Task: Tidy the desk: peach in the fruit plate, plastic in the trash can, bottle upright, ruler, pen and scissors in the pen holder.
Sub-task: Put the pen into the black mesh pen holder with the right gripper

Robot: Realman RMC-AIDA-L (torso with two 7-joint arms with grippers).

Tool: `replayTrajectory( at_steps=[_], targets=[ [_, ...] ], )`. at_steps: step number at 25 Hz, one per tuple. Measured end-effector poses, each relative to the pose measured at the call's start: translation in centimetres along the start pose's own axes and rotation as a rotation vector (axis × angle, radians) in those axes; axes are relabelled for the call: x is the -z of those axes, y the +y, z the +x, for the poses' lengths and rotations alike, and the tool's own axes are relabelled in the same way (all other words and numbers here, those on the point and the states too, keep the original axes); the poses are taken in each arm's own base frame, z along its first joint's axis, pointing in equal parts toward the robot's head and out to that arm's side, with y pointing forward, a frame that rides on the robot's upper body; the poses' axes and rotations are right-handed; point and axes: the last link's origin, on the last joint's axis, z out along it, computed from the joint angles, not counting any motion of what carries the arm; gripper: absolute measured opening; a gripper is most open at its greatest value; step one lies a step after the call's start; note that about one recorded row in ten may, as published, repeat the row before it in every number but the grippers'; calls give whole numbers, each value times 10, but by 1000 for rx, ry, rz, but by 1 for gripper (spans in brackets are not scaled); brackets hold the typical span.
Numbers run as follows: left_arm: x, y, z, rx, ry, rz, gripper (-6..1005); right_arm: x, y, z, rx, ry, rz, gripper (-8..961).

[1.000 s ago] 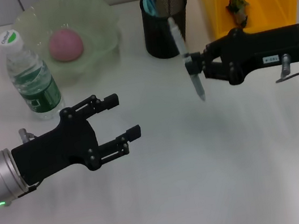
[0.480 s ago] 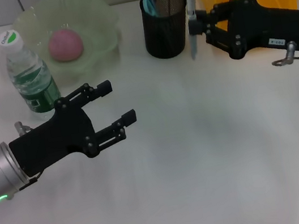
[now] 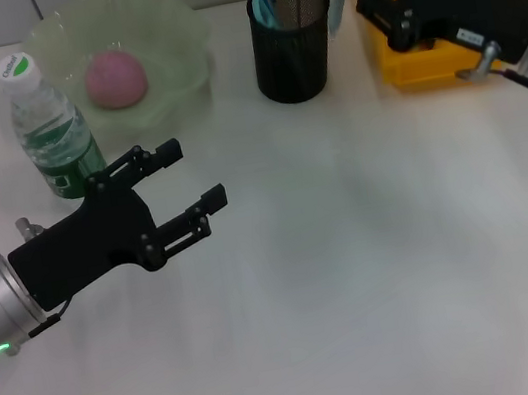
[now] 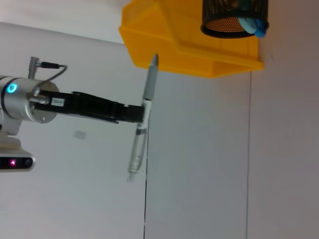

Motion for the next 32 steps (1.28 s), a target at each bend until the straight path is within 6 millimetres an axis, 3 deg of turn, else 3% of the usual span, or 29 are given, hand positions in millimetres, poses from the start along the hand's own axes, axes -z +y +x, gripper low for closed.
replayTrajectory(
  at_steps=[11,32],
  targets=[
    [-2,-2,-1,15,9,32,752,-36,-28,8,-59,77,198,142],
    [-4,-3,-1,21,14,40,753,-91,-30,14,-65,244,227,150]
  ],
)
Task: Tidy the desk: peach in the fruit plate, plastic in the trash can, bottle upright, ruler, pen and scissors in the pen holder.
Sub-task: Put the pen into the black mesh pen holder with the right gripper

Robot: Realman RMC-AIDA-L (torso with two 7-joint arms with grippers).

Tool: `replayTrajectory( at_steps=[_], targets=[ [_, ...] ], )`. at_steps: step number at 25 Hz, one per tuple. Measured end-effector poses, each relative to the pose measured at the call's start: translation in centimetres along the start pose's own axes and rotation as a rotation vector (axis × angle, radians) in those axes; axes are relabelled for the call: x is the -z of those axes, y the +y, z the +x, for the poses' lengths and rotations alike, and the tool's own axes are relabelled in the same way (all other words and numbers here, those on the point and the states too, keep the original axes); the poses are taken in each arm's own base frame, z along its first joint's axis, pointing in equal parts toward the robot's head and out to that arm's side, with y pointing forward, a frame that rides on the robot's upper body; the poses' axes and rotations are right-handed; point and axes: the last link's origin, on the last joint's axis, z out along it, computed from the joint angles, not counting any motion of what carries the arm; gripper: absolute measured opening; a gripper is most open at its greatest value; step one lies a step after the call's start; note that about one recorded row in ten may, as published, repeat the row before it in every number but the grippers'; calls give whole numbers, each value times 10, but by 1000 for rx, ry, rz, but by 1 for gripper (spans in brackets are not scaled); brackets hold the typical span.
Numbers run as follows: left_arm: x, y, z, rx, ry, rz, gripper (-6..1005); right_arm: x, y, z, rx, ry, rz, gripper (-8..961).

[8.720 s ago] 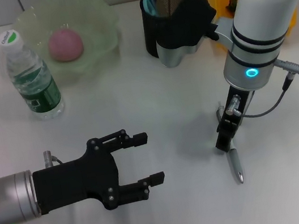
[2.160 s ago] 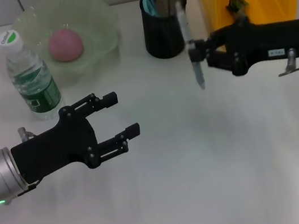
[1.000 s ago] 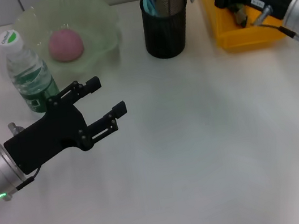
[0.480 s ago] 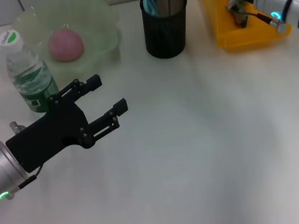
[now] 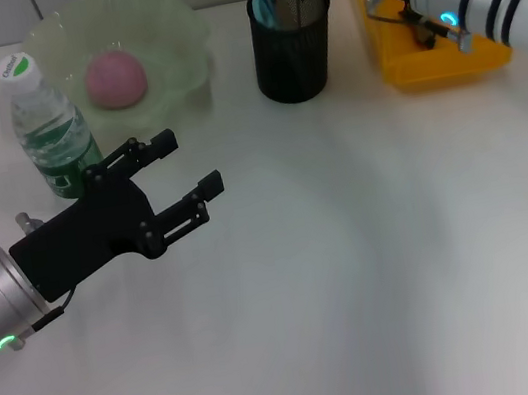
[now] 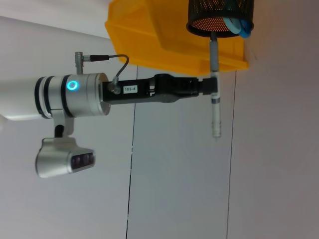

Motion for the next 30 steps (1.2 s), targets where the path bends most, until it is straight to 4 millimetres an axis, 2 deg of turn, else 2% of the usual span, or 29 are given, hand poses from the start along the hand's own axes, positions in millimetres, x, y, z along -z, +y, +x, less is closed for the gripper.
replayTrajectory(
  at_steps=[7,30],
  targets=[
    [-2,-2,1,-3,-3,0,753,-8,2,3,-5,51,15,152],
    [-4,-2,3,-6,4,-7,753,-12,2,2,1,69,24,161]
  ],
)
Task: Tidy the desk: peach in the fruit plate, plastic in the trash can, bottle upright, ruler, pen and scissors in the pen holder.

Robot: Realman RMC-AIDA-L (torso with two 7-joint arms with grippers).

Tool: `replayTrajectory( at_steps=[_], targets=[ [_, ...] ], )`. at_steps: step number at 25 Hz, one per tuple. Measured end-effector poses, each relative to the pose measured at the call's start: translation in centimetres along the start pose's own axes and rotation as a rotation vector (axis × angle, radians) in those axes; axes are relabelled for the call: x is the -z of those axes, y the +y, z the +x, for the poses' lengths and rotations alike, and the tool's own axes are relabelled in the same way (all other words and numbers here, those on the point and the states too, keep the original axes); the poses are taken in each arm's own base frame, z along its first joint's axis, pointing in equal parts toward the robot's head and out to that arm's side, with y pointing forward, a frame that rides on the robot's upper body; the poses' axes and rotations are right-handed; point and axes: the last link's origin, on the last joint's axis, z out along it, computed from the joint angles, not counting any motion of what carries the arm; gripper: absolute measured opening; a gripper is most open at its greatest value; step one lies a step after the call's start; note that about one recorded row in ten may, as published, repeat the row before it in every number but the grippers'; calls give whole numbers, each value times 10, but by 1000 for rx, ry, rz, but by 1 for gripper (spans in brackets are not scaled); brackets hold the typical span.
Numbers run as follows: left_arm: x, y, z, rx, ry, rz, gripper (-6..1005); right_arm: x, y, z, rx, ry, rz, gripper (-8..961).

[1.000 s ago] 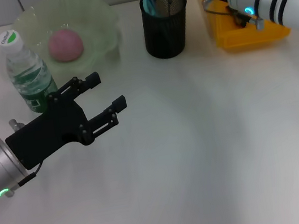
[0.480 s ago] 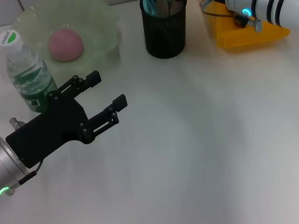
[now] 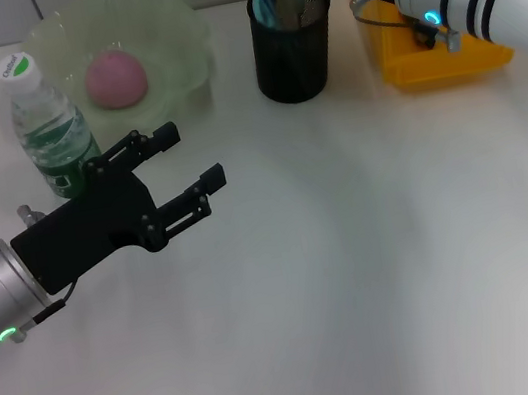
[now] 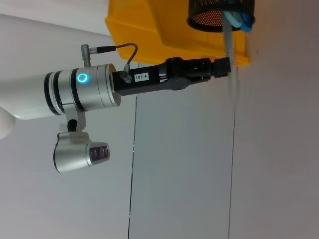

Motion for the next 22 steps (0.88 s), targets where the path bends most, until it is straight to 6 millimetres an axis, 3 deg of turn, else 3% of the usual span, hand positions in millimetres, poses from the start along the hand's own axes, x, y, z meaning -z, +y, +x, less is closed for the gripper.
replayTrajectory(
  at_steps=[3,8,14,19,22],
  targets=[
    [0,0,0,0,1,0,753,0,0,0,-6,0,0,162],
    [0,0,0,0,0,-1,753,-1,1,0,-22,1,-2,406],
    [0,0,0,0,-1,-1,753,-1,1,0,-20,3,-5,614],
    [0,0,-1,0,-3,-1,753,1,0,2,-29,0,-2,739],
    [1,1,-2,1,-5,4,753,5,-1,2,-48,-21,-3,739]
  ],
)
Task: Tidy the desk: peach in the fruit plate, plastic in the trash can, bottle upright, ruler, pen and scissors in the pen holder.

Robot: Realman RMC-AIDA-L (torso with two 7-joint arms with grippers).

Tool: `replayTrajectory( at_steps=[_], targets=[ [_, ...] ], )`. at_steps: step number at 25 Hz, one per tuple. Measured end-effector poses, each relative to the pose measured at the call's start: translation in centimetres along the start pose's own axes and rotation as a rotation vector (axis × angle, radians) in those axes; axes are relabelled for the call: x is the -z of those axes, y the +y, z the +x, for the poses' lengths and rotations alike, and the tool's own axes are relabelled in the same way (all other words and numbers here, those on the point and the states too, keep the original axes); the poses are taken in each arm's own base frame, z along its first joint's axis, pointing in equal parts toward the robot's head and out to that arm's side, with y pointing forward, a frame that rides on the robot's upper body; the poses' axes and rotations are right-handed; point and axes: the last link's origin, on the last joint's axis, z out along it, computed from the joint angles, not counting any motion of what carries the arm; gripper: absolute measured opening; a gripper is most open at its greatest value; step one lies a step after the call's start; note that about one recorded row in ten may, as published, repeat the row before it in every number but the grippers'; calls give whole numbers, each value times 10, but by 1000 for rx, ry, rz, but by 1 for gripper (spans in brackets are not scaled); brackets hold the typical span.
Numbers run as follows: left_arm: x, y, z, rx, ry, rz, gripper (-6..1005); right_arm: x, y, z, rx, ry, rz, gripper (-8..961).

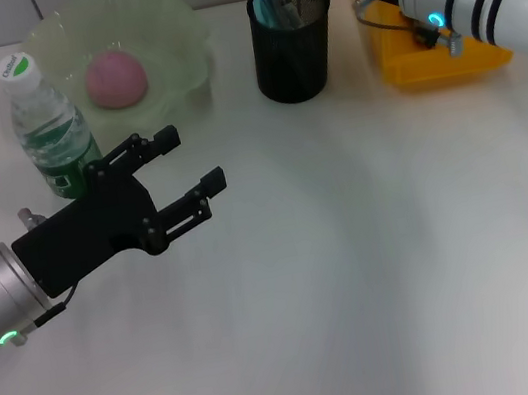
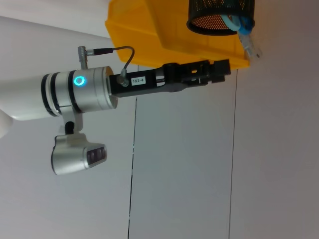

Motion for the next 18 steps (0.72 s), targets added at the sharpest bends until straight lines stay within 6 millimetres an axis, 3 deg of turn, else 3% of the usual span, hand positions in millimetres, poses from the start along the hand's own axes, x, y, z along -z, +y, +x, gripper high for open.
replayTrajectory(
  at_steps=[5,10,15,16,17,18],
  targets=[
    [1,0,-1,3,-1,4,753,10,-4,-2,-59,-58,-14,739],
    [2,-3,-2,4,-3,30,753,33,-9,-5,-131,-161,-61,739],
    [2,-3,-3,13,-5,42,753,66,-9,-2,-213,-261,-139,739],
    [2,-2,-4,16,-5,42,753,83,-9,-1,-243,-303,-179,739],
    [2,-2,-4,16,-5,42,753,83,-9,-1,-243,-303,-179,739],
    [2,-2,-4,17,-5,42,753,102,-9,-1,-255,-333,-228,739]
  ],
)
